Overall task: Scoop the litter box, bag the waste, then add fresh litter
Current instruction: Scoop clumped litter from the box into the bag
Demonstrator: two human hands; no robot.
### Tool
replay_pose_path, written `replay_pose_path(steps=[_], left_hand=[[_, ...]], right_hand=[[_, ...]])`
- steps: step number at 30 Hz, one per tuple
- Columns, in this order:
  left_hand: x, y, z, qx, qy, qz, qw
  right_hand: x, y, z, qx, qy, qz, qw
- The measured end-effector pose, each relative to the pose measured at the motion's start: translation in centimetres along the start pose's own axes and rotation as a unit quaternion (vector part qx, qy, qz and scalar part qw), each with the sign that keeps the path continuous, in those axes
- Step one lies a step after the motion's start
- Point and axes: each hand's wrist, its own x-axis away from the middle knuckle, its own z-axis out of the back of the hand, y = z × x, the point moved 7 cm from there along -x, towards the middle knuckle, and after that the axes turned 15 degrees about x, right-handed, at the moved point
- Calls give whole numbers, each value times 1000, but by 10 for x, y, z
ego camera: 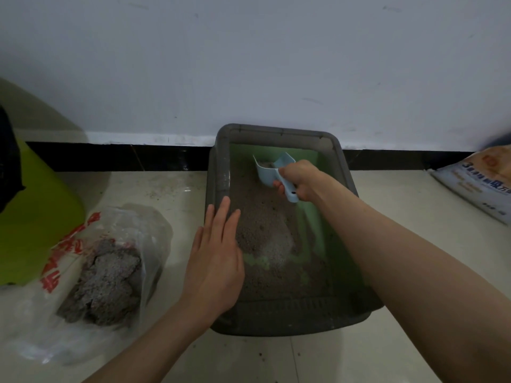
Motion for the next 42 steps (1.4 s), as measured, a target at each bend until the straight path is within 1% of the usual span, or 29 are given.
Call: replay_pose_path(steps=[3, 6, 15, 19, 25, 28, 32, 36, 42], left_hand=[[-1, 0, -1, 2, -4, 5, 1000], [0, -1, -1, -7, -3, -5, 1000], [0, 0, 0, 5, -13, 9, 1000], [0, 2, 2, 5, -14, 17, 1000], [0, 2, 2, 3, -10, 18, 1000], [0, 2, 1, 1, -9, 13, 1000], [0, 1, 1, 3, -13, 21, 1000], [0, 2, 0, -2, -13, 17, 1000], [-1, 2, 0, -3, -3, 15, 1000]], right_hand=[[-1, 1, -1, -3, -1, -6, 1000], [-2, 5, 0, 2, 15, 5, 1000], [4, 23, -5, -27, 31, 25, 999], [1, 26, -10, -70, 18, 10, 997], [-9, 36, -13, -101, 34, 1, 994], [-10, 53, -18, -108, 64, 12, 992], [-12, 82, -32, -91, 114, 55, 988], [-11, 95, -32, -131, 153, 70, 977], [-14, 96, -32, -147, 160, 75, 973]])
